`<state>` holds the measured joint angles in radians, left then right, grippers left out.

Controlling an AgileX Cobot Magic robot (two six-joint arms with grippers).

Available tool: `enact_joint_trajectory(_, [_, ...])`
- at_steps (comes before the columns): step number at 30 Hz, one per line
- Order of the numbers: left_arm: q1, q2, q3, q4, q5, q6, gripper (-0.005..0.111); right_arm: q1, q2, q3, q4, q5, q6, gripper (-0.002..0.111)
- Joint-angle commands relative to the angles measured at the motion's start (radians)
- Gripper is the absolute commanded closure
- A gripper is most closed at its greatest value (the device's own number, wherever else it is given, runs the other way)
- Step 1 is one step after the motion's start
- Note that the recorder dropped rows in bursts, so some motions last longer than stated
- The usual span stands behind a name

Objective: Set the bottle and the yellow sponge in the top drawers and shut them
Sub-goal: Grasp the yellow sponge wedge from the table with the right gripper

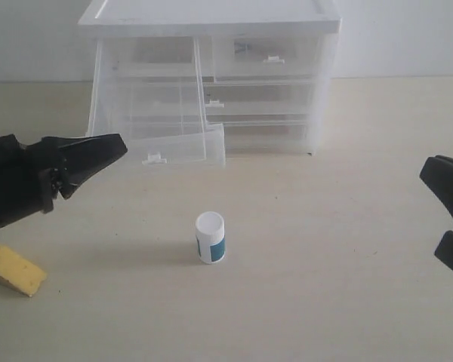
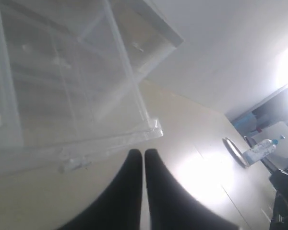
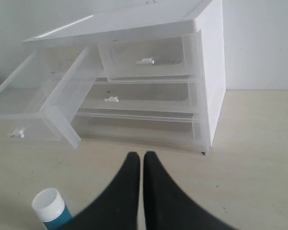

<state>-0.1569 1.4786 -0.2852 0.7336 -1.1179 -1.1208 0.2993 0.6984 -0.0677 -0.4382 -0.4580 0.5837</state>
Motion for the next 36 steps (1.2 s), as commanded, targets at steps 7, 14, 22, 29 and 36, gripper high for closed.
enact_joint_trajectory(7, [0.056,-0.344,0.005,0.078,-0.068,0.195,0.103,0.001,0.042,-0.134,-0.718,-0.176,0.628,0.106])
enact_joint_trajectory(14, [0.113,-1.166,-0.035,-0.239,0.962,0.428,0.103,0.565,0.710,-0.491,-0.563,-0.037,0.471,0.102])
enact_joint_trajectory(22, [0.113,-1.291,-0.035,-0.243,1.017,0.430,0.103,0.929,1.288,-1.174,-0.488,0.489,0.276,0.022])
enact_joint_trajectory(29, [0.113,-1.291,-0.035,-0.248,1.011,0.430,0.103,0.926,1.481,-1.400,-0.488,0.443,0.263,0.022])
enact_joint_trajectory(36, [0.113,-1.291,-0.035,-0.248,1.008,0.418,0.103,0.917,1.629,-1.575,-0.492,0.517,0.183,0.022])
